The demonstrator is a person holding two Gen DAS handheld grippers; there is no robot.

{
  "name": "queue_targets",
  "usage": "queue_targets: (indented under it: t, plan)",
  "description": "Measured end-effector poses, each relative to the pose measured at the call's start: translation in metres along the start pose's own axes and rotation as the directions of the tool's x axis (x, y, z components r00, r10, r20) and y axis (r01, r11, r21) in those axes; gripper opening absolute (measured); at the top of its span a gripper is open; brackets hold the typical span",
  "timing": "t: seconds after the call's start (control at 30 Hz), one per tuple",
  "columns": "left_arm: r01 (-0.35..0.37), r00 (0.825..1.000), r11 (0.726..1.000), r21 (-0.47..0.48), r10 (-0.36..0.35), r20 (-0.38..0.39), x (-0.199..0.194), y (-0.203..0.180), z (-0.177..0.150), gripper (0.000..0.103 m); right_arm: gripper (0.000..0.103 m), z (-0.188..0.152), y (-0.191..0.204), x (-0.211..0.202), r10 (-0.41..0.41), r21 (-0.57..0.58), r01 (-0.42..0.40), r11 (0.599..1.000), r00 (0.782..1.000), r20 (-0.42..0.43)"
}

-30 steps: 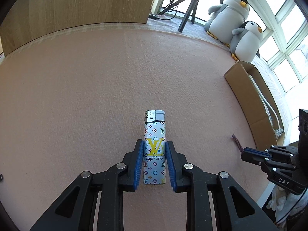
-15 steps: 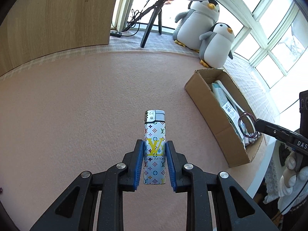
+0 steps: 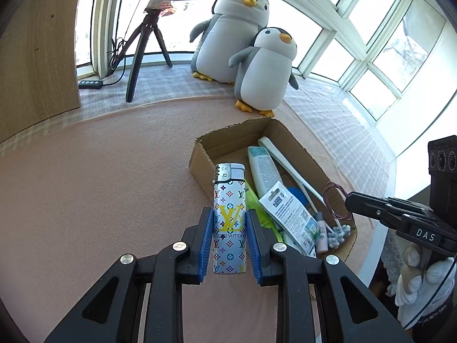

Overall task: Organize objects
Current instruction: 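Carry the cord and lighter into the box with right and left grippers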

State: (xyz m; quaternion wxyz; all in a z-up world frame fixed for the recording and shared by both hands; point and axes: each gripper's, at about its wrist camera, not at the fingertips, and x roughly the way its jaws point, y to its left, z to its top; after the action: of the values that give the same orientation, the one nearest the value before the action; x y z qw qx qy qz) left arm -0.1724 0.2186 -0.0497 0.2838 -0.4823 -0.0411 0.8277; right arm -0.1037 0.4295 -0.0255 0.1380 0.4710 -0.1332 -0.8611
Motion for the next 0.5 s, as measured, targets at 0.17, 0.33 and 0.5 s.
queue_targets:
  t: [0.17,0.33,0.5]
  plan:
    - [-0.005,1.0,1.0,0.01,0.005,-0.011,0.029,-0.018,0.017,0.025,0.003,0.006,-0.018,0.005,-0.022,-0.001,0.022,1.0,1.0,-0.007]
    - [-0.024,1.0,1.0,0.02,0.024,0.0,0.045,-0.03,0.029,0.025,0.004,0.014,-0.03,0.005,-0.034,0.001,0.034,0.999,0.999,0.002]
    - [-0.039,0.999,0.999,0.032,0.039,0.005,0.058,-0.039,0.041,0.059,0.023,0.021,-0.039,0.006,-0.028,0.001,0.028,1.0,1.0,0.004]
